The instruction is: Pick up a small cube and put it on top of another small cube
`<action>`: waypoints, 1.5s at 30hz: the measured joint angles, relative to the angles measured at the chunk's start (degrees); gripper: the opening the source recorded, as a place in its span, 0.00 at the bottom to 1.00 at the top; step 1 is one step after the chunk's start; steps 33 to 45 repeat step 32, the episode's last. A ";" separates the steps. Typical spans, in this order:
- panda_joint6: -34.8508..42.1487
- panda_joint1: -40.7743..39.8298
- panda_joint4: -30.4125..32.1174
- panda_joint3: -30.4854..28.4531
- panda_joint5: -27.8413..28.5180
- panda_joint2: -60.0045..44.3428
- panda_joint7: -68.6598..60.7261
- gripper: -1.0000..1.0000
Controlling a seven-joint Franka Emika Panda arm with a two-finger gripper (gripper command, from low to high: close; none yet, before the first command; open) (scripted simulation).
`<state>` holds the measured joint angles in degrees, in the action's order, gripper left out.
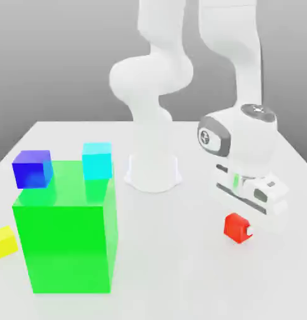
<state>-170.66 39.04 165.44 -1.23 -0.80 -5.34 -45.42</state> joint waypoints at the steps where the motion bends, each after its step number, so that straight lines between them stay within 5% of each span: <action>1: 1.69 -0.05 0.37 -0.06 0.33 2.05 0.23 0.00; 23: 53.59 -40.34 -25.43 -20.90 11.23 29.90 40.25 0.00; 28: 49.44 -44.35 -22.63 -24.15 11.88 28.36 43.01 0.00; 29: 47.98 -44.45 -21.71 -24.41 11.89 27.80 42.97 1.00; 45: 47.98 -44.45 -21.71 -24.41 11.89 27.80 42.96 1.00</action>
